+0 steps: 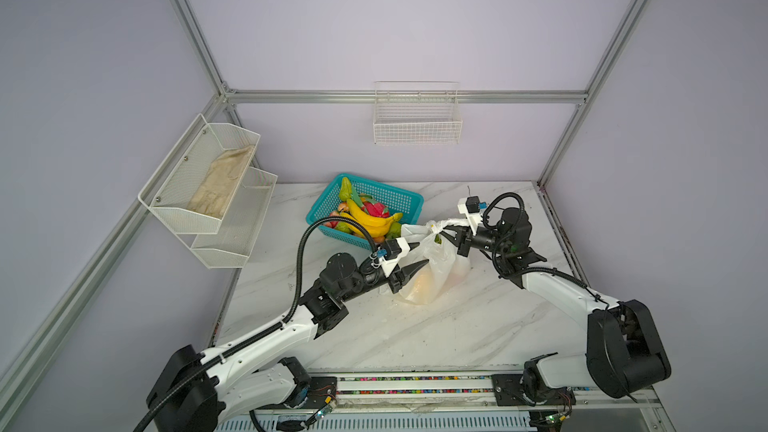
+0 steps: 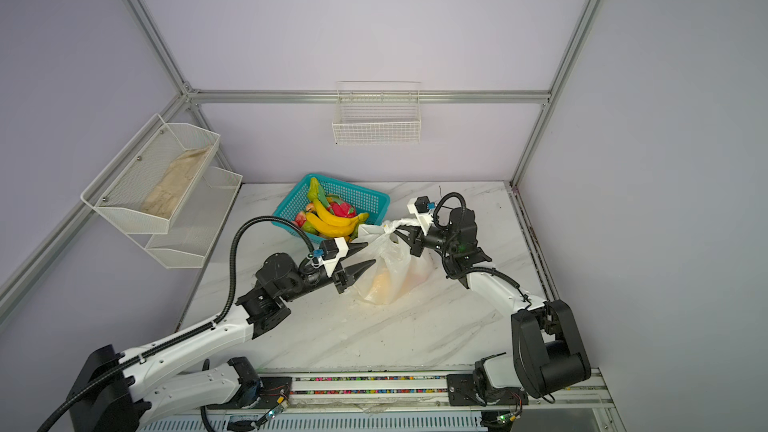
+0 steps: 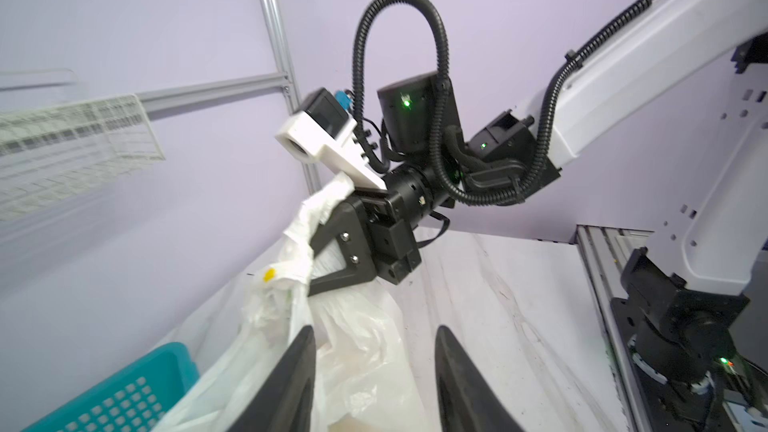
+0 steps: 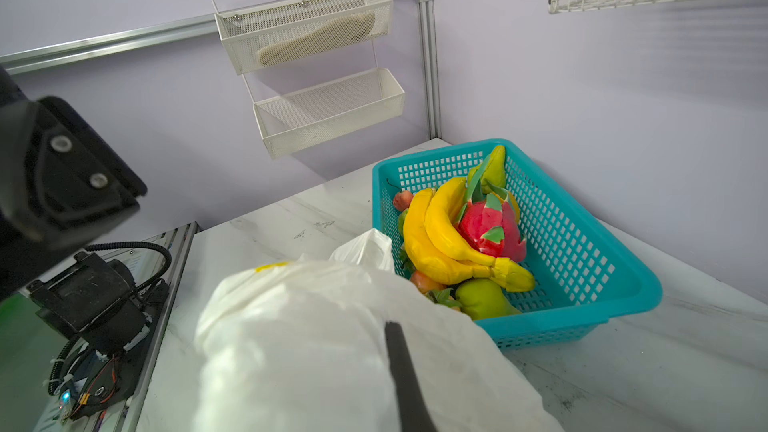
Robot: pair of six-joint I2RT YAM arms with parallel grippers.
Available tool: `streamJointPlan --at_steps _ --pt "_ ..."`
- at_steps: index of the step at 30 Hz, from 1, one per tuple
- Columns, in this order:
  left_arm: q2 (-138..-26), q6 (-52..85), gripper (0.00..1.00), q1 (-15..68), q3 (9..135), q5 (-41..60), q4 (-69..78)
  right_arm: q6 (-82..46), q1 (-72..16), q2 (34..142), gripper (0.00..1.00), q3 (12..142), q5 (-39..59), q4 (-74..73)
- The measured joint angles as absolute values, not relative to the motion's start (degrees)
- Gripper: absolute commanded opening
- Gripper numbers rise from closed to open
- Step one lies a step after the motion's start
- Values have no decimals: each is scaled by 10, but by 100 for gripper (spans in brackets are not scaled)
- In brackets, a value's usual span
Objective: Place the fake fruits into the plastic bag and tie a complex knot
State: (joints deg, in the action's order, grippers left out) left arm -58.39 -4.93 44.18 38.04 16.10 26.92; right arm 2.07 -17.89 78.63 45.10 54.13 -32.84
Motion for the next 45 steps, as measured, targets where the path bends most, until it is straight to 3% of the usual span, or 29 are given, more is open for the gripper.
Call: streamJointPlan --at_steps 6,12,17,27,36,45 --pt "-608 -133 23 404 446 128 127 23 -191 782 0 451 533 -322" --pt "-676 -213 22 341 520 144 16 23 -194 782 0 451 531 -322" --pt "-721 -271 21 335 557 184 -18 25 -198 782 0 451 529 -321" --pt "-787 -291 21 346 571 263 -3 0 -209 782 0 435 535 -343" --pt "-803 -239 22 385 569 272 101 -21 -205 783 0 431 572 -368" --pt "-806 -214 34 395 528 248 164 -25 -176 783 0 433 630 -365"
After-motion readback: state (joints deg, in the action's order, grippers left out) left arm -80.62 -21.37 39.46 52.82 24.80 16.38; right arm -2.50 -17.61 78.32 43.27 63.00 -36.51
